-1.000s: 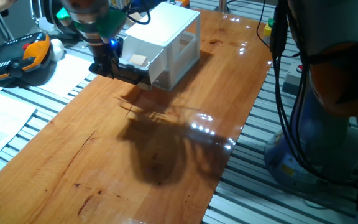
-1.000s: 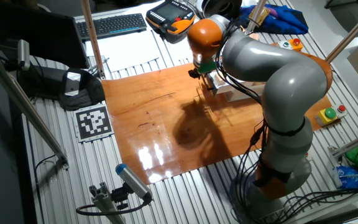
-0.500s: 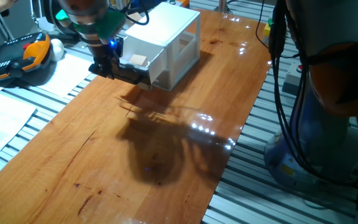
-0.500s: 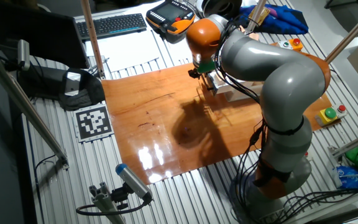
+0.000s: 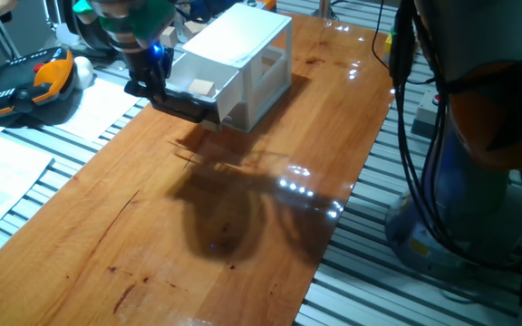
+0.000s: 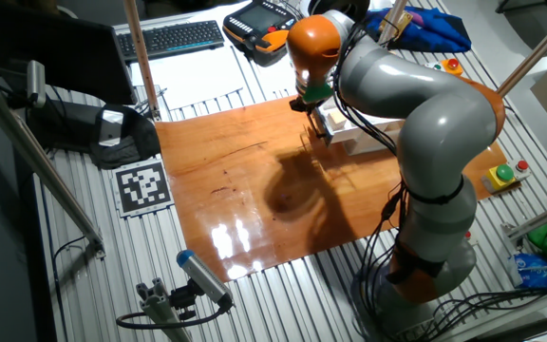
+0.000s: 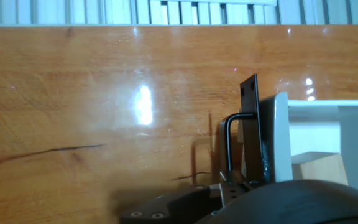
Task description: Put things in the drawer
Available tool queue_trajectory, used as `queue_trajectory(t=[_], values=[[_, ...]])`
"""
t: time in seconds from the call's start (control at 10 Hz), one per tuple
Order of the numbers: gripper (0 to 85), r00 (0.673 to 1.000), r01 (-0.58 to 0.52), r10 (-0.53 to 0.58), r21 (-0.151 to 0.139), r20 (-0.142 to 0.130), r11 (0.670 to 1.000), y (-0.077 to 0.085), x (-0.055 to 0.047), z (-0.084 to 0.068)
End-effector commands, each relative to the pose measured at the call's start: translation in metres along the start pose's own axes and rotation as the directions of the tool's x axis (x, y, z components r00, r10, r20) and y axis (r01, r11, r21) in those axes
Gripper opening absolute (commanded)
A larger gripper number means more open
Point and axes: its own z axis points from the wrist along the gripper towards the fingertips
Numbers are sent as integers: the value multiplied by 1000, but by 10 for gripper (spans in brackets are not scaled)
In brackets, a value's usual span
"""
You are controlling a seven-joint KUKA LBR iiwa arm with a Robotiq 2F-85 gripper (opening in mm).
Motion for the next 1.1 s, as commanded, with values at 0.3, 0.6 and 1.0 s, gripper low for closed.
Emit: queue_trajectory(t=[0.3, 0.6, 1.0], values=[[0, 1000, 4, -4, -39, 9, 999, 1, 0, 1], [0, 1000, 19, -19, -14, -15, 1000, 1, 0, 1], [0, 999, 15, -13, 51, -41, 999, 1, 0, 1]])
